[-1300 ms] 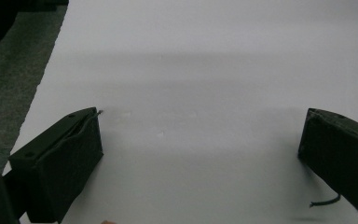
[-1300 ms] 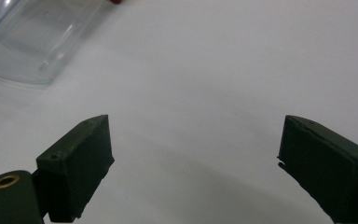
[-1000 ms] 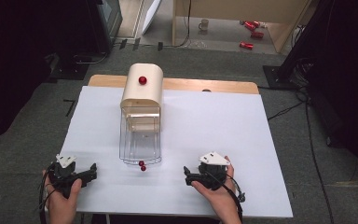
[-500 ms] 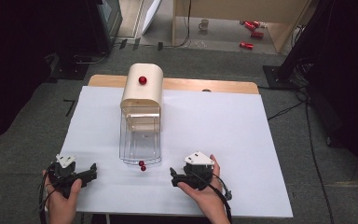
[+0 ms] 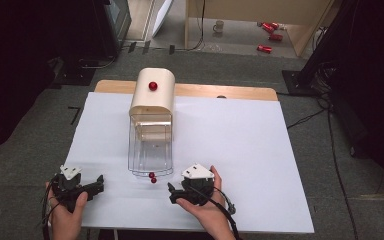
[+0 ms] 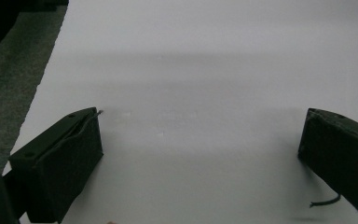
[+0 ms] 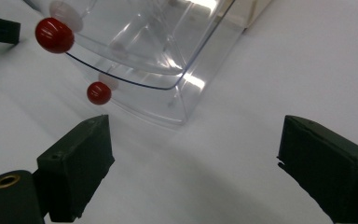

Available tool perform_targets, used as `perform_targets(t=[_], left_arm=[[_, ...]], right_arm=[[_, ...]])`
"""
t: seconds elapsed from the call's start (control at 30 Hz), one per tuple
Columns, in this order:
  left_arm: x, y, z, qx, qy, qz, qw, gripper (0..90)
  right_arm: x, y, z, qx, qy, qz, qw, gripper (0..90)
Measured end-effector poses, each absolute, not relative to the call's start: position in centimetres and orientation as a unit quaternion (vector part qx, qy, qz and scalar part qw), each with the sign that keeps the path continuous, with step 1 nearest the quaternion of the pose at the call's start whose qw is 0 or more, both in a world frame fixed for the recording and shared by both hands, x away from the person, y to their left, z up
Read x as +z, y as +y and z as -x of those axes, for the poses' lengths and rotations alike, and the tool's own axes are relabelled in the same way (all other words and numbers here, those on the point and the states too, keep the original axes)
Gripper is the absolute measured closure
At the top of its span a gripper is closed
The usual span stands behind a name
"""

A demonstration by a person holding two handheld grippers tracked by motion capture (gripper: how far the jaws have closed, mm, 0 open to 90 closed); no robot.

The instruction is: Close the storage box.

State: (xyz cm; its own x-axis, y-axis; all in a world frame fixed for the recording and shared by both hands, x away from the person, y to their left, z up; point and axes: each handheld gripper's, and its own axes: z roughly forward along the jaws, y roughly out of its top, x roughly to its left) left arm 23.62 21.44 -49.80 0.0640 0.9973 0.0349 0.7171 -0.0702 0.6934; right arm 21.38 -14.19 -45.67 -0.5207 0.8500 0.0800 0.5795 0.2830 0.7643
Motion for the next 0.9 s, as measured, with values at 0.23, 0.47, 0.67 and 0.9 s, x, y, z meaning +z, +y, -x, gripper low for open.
perform_targets(t=[0.23, 0.47, 0.67, 0.9], left_arm=[[-49.8, 21.4, -23.6, 0.267, 0.63, -0.681, 0.262, 0.0], [-49.8, 21.4, -23.6, 0.267, 0.629, -0.681, 0.262, 0.0], [-49.8, 21.5, -23.6, 0.267, 0.629, -0.681, 0.261, 0.0], [-49.8, 21.4, -23.6, 0.267, 0.629, -0.681, 0.261, 0.0]], right_arm=[[-45.3, -13.2, -21.2, 0.394, 0.783, -0.449, 0.173, 9.7], [-45.4, -12.3, -20.8, 0.394, 0.789, -0.441, 0.168, 9.7], [-45.5, -11.5, -20.6, 0.396, 0.792, -0.436, 0.162, 9.7], [-45.7, -10.6, -20.4, 0.395, 0.798, -0.428, 0.157, 9.7]])
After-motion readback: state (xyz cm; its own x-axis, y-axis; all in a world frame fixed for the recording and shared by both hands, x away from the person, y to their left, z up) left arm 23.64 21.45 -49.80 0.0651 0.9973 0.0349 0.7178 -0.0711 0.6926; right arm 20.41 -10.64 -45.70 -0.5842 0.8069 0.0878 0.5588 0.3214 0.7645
